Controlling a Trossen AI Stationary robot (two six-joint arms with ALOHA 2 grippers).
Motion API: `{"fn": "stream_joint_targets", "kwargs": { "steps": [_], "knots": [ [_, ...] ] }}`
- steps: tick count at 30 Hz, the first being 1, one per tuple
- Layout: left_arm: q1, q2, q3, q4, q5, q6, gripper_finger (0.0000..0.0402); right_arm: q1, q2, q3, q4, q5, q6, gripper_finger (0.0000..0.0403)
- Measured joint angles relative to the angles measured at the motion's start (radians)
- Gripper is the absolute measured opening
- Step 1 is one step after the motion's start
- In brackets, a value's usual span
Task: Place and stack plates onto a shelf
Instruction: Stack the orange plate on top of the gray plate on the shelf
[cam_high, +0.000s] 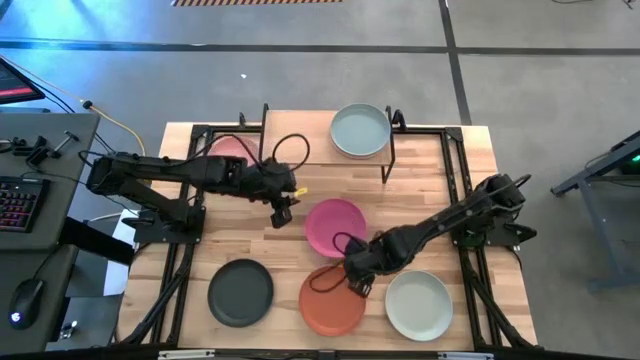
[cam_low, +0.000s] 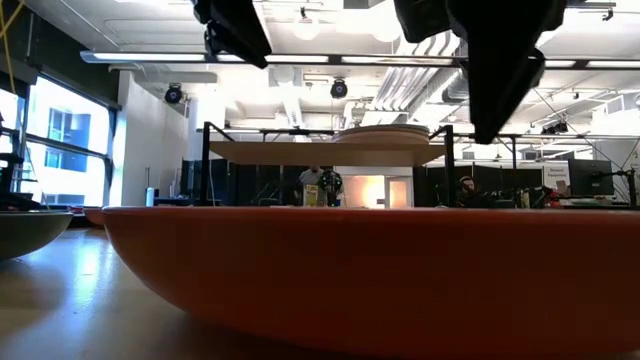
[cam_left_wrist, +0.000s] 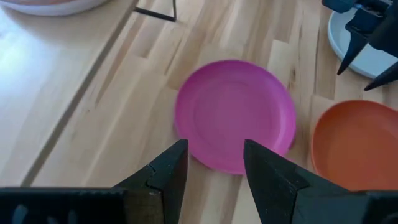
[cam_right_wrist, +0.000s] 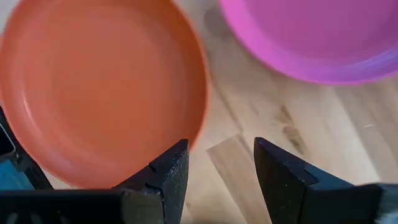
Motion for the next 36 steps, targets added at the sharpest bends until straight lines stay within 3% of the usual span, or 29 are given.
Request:
{"fn": "stream_joint_targets", "kwargs": {
  "steps": [9, 28, 32, 36],
  "knots": [
    [-0.055, 0.000, 0.000, -0.063, -0.072, -0.033, 0.0147, 0.052, 0.090, 0.000, 0.045, 0.031, 0.027, 0.0160],
    [-0.055, 0.000, 0.000, -0.079, -0.073, -0.051, 0.0147, 0.064, 0.198, 0.000, 0.088, 0.029, 0.108, 0.0159],
    [-0.055, 0.000, 0.000, -0.079, -0.073, -0.049, 0.0147, 0.064, 0.198, 0.000, 0.084, 0.026, 0.120, 0.0130],
    [-0.055, 0.000, 0.000, -0.079, -0.073, -0.049, 0.0147, 0.064, 0.197, 0.000, 0.083, -0.001, 0.120, 0.0069]
  ]
}}
